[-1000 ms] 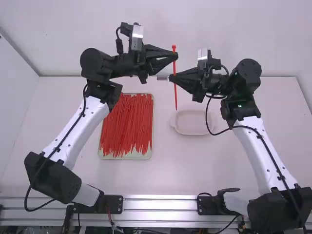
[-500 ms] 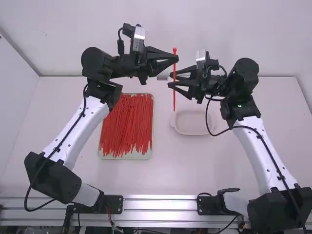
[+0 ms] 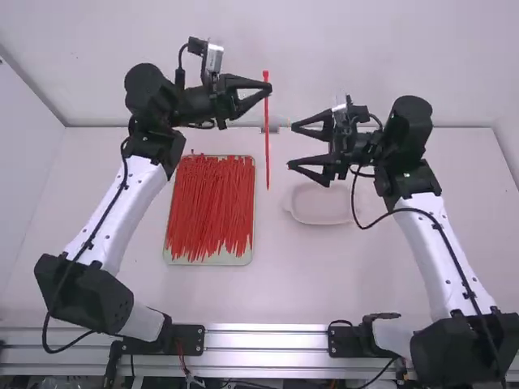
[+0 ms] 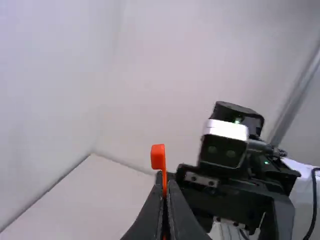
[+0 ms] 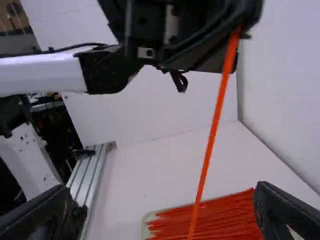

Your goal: Fasten the cable tie

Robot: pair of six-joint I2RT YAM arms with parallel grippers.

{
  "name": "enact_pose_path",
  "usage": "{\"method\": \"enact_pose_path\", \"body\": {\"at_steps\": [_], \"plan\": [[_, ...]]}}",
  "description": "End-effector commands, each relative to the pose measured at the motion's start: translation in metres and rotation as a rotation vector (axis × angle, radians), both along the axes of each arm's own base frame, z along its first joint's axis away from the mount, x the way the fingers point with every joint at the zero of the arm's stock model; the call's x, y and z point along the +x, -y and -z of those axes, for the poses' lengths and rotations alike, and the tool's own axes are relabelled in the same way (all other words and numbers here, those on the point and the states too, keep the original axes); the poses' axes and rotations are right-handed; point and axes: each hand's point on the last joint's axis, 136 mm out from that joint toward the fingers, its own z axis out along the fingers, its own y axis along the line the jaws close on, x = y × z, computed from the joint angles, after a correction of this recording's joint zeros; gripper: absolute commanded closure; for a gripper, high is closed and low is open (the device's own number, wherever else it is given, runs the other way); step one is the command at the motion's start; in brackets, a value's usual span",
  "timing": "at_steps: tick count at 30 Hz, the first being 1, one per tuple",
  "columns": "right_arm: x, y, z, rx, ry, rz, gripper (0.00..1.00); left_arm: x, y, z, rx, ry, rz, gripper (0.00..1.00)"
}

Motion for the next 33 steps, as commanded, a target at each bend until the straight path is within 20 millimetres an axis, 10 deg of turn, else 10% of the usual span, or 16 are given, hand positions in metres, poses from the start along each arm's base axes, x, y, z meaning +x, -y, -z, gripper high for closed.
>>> {"method": "enact_pose_path", "body": {"at_steps": [1,12,33], "plan": [[-0.008,0.003,-0.005,0.004,0.087,-0.05,0.02,0.004,-0.009,-0.012,-0.014,0.0,-0.041,0.98],[-0.02,-0.01,0.012,-0.017,0.107,-0.096,0.02,0.021,-0.015,0.014,-0.068,-0.408,-0.074,0.98],[-0.031,-0.002,0.005,0.051,1.122,-0.16,0.02,0.021,-0.03,0.052,-0.206,-1.164,-0.029,0.98]]}}
